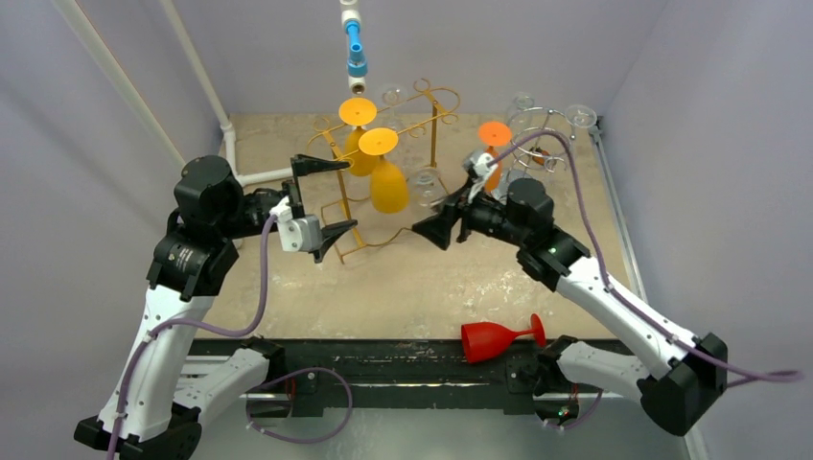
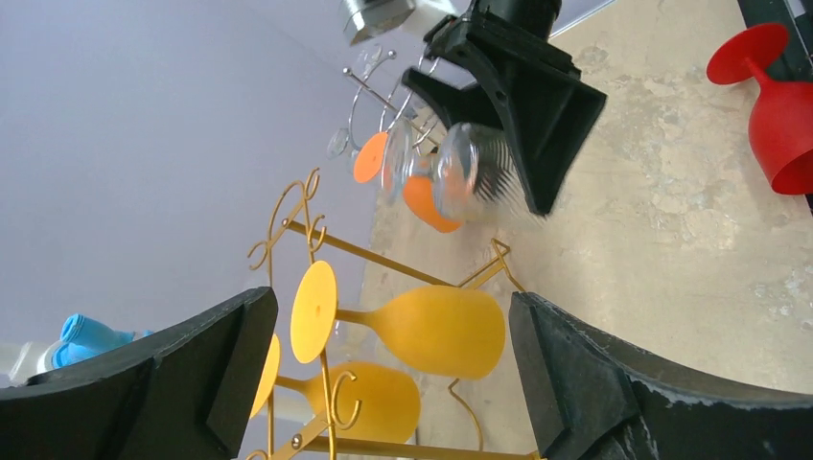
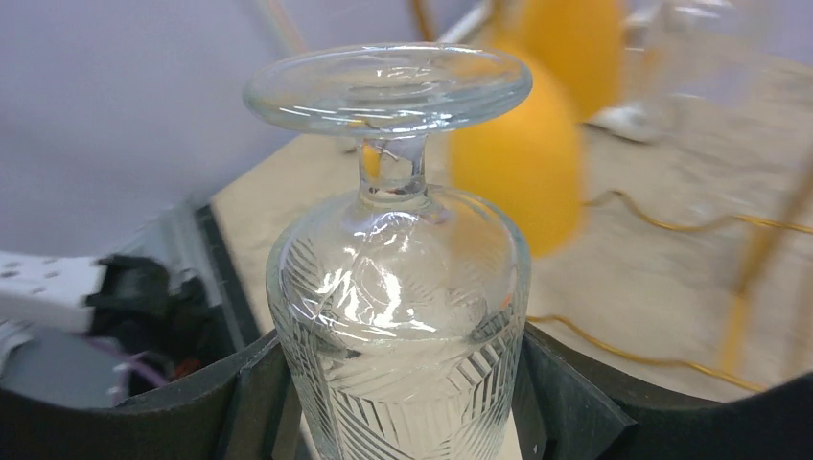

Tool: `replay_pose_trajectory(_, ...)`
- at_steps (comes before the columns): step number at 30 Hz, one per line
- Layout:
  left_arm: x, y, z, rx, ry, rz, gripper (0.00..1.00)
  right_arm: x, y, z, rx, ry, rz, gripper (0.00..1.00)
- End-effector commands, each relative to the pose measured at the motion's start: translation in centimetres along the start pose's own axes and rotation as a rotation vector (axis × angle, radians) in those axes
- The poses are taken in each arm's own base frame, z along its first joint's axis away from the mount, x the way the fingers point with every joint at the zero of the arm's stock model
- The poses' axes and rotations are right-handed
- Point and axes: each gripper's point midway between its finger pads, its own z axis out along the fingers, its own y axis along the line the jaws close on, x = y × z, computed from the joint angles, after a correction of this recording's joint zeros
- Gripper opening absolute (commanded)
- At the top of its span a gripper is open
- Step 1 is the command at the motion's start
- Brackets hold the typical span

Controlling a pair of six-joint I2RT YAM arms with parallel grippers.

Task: Place the wine glass upside down on the wine glass rack
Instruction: Turn the wine glass upside down at the wine rack.

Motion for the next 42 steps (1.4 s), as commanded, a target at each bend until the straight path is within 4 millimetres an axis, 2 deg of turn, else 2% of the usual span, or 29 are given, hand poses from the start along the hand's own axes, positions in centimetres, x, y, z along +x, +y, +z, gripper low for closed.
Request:
replay_pose_trajectory(1,-1.6,1.2,-0.4,-0.050,-0.023,-0.006,1.00,-3.6,-5.3,-4.9,0.207,-0.176,-0.142,0.39)
replay_pose_trajectory(3,-1.2,1.2,-0.3,-0.058,-0.018,-0.047,1.00,-3.0,-8.1,-6.4,0.311,-0.190,-0.147,0.36)
replay_pose_trajectory(6,-0.1,0.9,0.2,-0.062,-0.010,-0.137,1.00,-2.9,-11.7,-8.7,0.454,-0.241,-0.165,0.22)
replay_pose_trajectory(9,0.8,0.0,0.5,-0.050,-0.006,-0.163,1.00,-2.6,-15.4,-11.6,0.634,-0.301,-0.181,0.22)
replay_pose_trajectory(12,1.2,0.0,0.5,-0.079,-0.013,-0.170,1.00,-2.2,-19.2,-15.0,0.834,-0.347,-0.176,0.20)
replay_pose_trajectory(14,1.6,0.1,0.7,-0.099,-0.013,-0.191,1.00,-1.3,-21.3,-16.1,0.880,-0.355,-0.154,0.16)
replay_pose_trajectory(16,2.0,0.1,1.1,-0.102,-0.019,-0.242,1.00,-0.9,-22.6,-16.5,0.880,-0.376,-0.146,0.15)
replay_pose_trajectory(22,2.8,-0.4,1.4,-0.103,-0.022,-0.289,1.00,0.0,-25.0,-18.4,0.937,-0.380,-0.179,0.14)
replay_pose_trajectory(26,3.2,-1.0,1.3,-0.100,-0.013,-0.297,1.00,0.8,-25.4,-19.9,0.921,-0.360,-0.236,0.15)
replay_pose_trajectory(33,3.9,-2.0,1.3,-0.084,-0.007,-0.280,1.00,2.6,-25.8,-19.2,0.807,-0.278,-0.306,0.16)
replay_pose_trajectory(42,5.0,-3.1,1.2,-0.076,0.012,-0.246,1.00,1.2,-27.2,-20.5,0.815,-0.276,-0.334,0.15)
